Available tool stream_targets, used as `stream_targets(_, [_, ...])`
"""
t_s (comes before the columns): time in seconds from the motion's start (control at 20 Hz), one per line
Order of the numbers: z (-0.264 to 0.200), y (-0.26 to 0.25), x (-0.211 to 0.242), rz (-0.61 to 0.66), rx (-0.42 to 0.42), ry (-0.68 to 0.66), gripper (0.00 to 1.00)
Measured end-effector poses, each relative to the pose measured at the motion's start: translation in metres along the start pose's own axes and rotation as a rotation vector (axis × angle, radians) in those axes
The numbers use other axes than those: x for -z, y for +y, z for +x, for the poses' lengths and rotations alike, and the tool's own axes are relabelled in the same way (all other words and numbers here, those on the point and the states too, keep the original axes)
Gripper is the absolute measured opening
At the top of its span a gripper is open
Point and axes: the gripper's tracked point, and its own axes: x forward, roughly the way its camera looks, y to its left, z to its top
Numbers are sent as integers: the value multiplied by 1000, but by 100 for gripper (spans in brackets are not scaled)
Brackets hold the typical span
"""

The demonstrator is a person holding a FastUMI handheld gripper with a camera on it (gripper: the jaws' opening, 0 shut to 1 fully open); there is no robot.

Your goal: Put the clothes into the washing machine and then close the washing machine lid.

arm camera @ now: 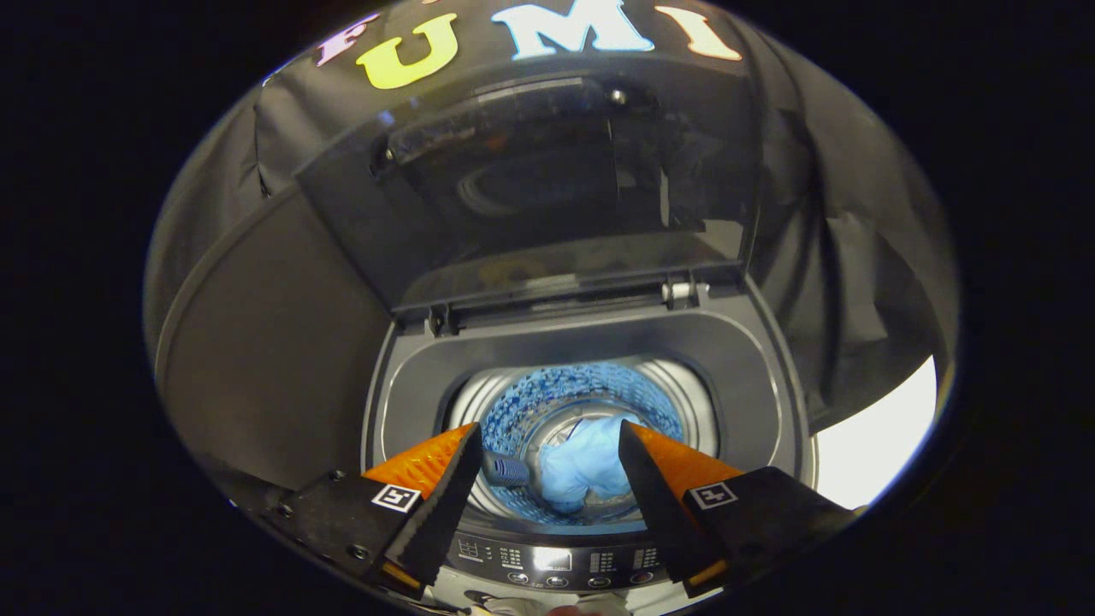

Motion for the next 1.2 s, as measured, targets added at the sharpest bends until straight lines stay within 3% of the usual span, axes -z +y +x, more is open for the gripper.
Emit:
stream_targets(0.55, [-96,46,-190,-102,-37,-445,98])
stream_targets(0.85, [-78,60,-250,-83,-34,-456,98])
stream_targets(1.2, [-17,57,-266,-48,0,-369,98])
